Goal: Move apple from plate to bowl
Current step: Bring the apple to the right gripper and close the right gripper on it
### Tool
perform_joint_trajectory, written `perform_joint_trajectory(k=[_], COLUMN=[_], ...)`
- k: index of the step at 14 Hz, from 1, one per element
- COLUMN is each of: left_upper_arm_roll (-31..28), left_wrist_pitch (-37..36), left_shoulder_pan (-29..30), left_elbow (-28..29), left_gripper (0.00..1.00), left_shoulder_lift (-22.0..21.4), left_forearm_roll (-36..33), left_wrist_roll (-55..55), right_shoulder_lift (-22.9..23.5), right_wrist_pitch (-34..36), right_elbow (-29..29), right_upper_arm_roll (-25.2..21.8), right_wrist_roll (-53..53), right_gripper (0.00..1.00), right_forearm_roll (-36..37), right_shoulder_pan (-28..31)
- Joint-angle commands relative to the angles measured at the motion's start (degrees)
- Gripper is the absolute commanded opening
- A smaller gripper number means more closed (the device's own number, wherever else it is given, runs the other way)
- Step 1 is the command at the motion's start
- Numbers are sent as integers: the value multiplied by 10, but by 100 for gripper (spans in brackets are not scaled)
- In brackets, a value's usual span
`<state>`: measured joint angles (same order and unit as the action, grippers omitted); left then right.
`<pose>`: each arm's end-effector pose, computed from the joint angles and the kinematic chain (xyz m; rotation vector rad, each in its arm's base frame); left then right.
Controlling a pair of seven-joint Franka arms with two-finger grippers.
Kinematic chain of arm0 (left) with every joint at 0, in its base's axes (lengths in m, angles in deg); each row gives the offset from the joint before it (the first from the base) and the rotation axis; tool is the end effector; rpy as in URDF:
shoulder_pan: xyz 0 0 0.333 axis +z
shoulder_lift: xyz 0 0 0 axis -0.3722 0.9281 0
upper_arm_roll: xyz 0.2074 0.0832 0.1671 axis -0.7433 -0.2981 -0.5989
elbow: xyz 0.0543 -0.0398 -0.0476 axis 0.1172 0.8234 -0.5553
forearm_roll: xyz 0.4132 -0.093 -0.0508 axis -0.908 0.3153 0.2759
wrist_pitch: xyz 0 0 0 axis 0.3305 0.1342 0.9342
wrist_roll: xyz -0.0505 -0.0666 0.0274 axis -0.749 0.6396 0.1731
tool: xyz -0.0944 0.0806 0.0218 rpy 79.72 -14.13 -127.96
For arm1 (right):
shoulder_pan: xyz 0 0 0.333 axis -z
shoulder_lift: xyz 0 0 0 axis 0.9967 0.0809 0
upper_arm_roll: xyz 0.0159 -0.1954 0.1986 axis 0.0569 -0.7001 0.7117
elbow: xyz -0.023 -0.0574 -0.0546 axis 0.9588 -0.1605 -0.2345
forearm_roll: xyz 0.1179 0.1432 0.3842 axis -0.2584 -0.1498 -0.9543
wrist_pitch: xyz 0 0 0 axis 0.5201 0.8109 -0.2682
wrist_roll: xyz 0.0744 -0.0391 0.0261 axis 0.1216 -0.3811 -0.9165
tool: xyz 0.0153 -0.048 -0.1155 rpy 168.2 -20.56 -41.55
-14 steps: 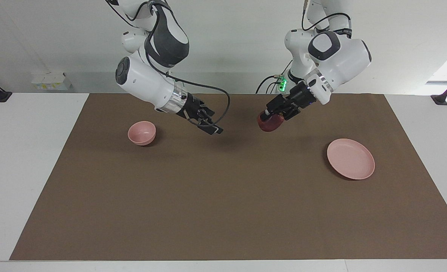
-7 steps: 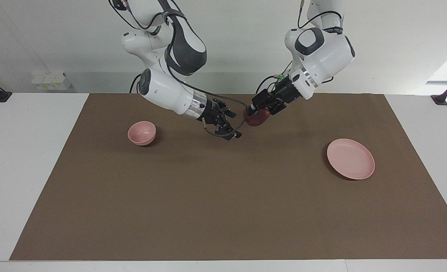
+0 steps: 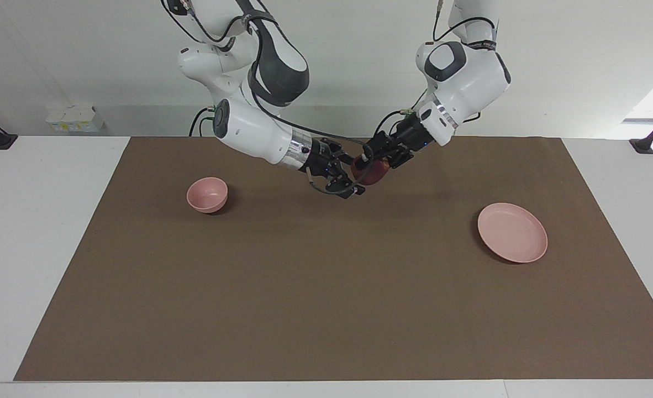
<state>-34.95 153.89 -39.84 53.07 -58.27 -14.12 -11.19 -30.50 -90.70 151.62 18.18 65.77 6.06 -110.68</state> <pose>0.5254 -0.2992 0.4483 2.2759 0.3939 0.0031 0.5938 0.3340 0.4181 -1.8065 1.5418 0.8604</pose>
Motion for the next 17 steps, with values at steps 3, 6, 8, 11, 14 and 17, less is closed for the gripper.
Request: perform_joint_trajectory(k=[3, 6, 8, 11, 14, 17], left_upper_arm_roll=[-6, -6, -6, -6, -8, -13], left_wrist_pitch=[12, -7, -11, -14, -16, -66], left_shoulder_pan=[-24, -24, -24, -25, -22, -2], left_elbow=[9, 9, 10, 5, 2, -26], left_gripper=[0, 0, 0, 65, 100, 100], left_shoulder_lift=[-7, -8, -9, -7, -15, -18], left_forearm_roll=[2, 1, -1, -6, -35, -118], left_wrist_roll=[-8, -10, -10, -29, -64, -108], right_shoulder_lift=[-2, -2, -2, -2, -4, -11], right_wrist_pitch=[1, -7, -7, -7, -3, 7], right_elbow=[-3, -3, -3, -3, -3, -3], right_upper_arm_roll=[13, 13, 13, 13, 11, 6], right_wrist_roll=[-1, 6, 5, 4, 6, 7], right_gripper=[47, 0, 0, 0, 0, 0], right_forearm_roll=[-26, -23, -23, -15, -4, 60], right_shoulder_pan=[2, 1, 2, 2, 5, 13])
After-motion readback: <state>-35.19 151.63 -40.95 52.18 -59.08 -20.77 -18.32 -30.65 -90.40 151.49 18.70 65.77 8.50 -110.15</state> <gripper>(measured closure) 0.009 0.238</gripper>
